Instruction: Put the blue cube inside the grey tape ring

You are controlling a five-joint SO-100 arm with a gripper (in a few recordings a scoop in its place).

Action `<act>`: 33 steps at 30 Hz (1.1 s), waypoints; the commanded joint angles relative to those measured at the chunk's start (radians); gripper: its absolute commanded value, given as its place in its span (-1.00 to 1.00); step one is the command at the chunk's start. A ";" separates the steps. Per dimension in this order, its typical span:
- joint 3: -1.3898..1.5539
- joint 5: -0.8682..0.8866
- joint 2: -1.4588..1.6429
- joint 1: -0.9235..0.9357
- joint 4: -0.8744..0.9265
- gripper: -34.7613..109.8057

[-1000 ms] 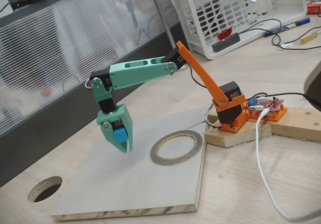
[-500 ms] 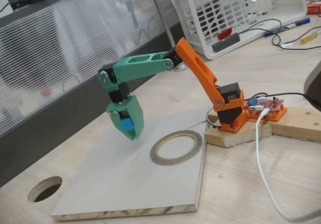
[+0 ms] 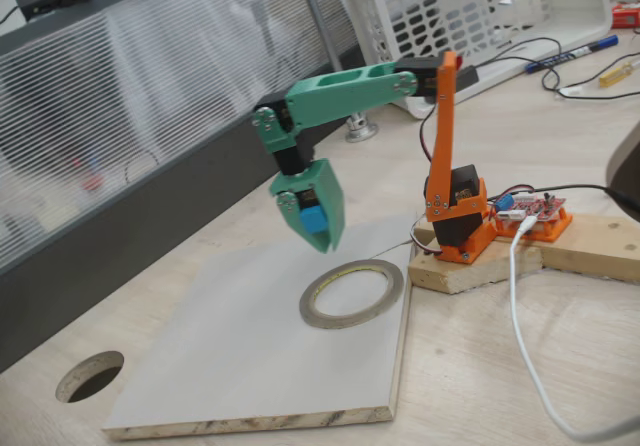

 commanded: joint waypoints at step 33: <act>0.150 0.002 0.110 -0.202 0.002 -0.35</act>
